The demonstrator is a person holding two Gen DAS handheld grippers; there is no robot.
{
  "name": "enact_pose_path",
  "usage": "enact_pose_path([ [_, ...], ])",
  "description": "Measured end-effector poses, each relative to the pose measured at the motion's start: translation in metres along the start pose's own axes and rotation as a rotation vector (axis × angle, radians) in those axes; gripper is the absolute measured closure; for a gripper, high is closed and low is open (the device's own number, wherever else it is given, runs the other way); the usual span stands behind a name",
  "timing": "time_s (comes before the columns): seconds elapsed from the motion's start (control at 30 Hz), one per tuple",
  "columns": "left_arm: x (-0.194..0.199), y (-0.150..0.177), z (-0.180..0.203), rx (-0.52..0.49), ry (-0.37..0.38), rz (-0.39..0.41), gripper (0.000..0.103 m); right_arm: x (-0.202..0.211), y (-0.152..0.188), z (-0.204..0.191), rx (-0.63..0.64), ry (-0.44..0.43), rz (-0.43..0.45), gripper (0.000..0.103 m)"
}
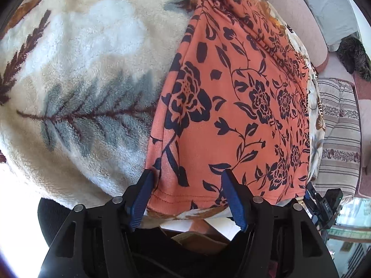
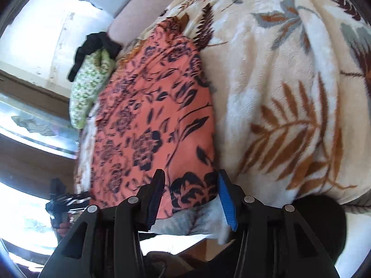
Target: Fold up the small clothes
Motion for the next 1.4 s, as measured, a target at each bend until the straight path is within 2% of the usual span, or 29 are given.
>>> enact_pose_path([
  [0.07,-0.003,0.004,0.000,-0.004,0.005,0.000,0.039,-0.004,0.001,-0.007,0.009,-0.039,-0.002,0.055],
  [0.13,-0.006,0.005,0.000,0.000,0.001,0.004,0.041,-0.010,-0.002,-0.006,0.033,0.003,-0.003,0.055],
  [0.17,-0.005,0.005,0.000,0.008,0.000,0.009,0.043,-0.013,-0.003,-0.004,0.038,0.029,-0.001,0.062],
  [0.2,-0.006,0.006,0.001,0.012,-0.001,0.016,0.048,-0.015,-0.004,-0.004,0.038,0.030,0.001,0.083],
  [0.23,-0.006,0.006,0.002,0.008,-0.008,0.023,0.071,-0.015,-0.005,-0.004,0.042,0.026,0.001,0.093],
  [0.27,-0.006,0.007,0.003,-0.003,-0.010,0.020,0.096,-0.015,-0.006,-0.007,0.058,0.022,0.006,0.094],
  [0.4,-0.001,0.010,0.003,0.009,0.034,0.024,0.097,-0.007,-0.012,-0.025,0.104,-0.019,0.048,0.094],
  [0.53,0.015,0.005,0.010,0.033,0.159,0.046,0.097,0.002,-0.026,-0.042,0.096,-0.094,0.095,0.094],
  [0.7,0.040,-0.013,0.019,0.055,0.307,0.112,0.097,0.004,-0.050,-0.060,0.072,-0.180,0.150,0.094],
  [0.97,0.063,-0.051,0.008,0.126,0.437,0.220,0.097,-0.002,-0.096,-0.076,0.031,-0.276,0.231,0.096],
  [1.2,0.060,-0.101,0.013,0.210,0.490,0.270,0.097,-0.014,-0.153,-0.084,-0.006,-0.332,0.297,0.097],
  [1.4,0.052,-0.165,0.024,0.271,0.497,0.298,0.097,-0.034,-0.214,-0.071,-0.087,-0.355,0.351,0.097],
])
Point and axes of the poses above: each gripper's, at about its wrist camera, not at the fingertips, and x roughly against the way its jaws point, z to its right, y to its underside, the point moved 6 cm from there along -x, roughly the way its jaws point, and after that the axes turned 8 degrees about -y, right-handed, at the moved point
